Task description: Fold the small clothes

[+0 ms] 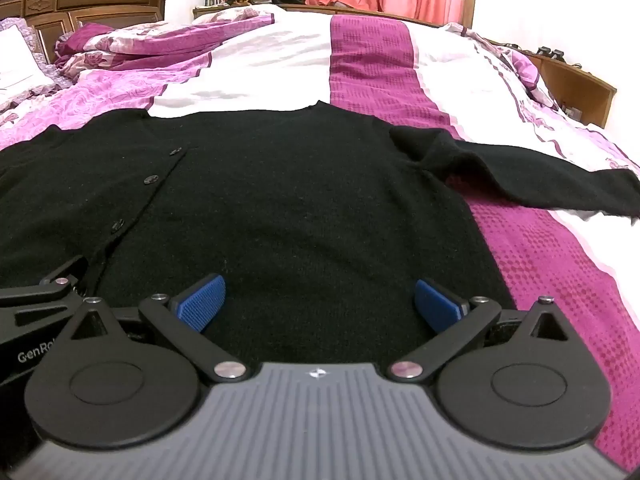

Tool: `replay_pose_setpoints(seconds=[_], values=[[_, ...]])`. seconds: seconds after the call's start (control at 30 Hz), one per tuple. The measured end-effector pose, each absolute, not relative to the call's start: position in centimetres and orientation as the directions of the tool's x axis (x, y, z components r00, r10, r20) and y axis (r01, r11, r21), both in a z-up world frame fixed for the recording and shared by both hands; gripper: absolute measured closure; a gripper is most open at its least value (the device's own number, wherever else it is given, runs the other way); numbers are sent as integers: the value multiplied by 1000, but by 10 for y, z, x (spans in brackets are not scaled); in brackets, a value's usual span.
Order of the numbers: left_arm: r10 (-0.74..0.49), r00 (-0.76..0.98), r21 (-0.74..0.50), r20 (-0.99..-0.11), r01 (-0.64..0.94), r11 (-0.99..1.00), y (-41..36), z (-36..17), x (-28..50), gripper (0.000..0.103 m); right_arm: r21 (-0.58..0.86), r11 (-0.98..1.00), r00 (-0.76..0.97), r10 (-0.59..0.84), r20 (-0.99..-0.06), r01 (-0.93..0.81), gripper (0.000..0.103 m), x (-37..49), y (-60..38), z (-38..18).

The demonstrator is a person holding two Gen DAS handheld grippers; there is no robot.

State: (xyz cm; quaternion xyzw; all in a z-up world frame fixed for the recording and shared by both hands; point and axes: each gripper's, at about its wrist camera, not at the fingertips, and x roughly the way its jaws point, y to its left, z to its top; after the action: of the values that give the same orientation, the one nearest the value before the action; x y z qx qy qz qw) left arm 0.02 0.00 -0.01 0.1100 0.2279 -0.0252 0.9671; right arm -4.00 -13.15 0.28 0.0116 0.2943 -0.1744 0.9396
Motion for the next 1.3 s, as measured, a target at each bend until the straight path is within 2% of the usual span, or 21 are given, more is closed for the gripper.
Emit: replay_pose_setpoints(seconds=[0.53, 0.83, 1.3], values=[[-2, 899, 207, -438, 103, 973, 1, 3, -4, 0, -70, 941, 769, -312, -557, 331, 0, -43, -132, 0], [-43, 880, 136, -472, 121, 983, 9, 1, 4, 0, -67, 943, 773, -306, -555, 325, 0, -43, -132, 1], [-28, 882, 147, -470, 110, 983, 6, 2, 2, 0, -96, 938, 768, -328, -549, 332, 0, -42, -127, 0]])
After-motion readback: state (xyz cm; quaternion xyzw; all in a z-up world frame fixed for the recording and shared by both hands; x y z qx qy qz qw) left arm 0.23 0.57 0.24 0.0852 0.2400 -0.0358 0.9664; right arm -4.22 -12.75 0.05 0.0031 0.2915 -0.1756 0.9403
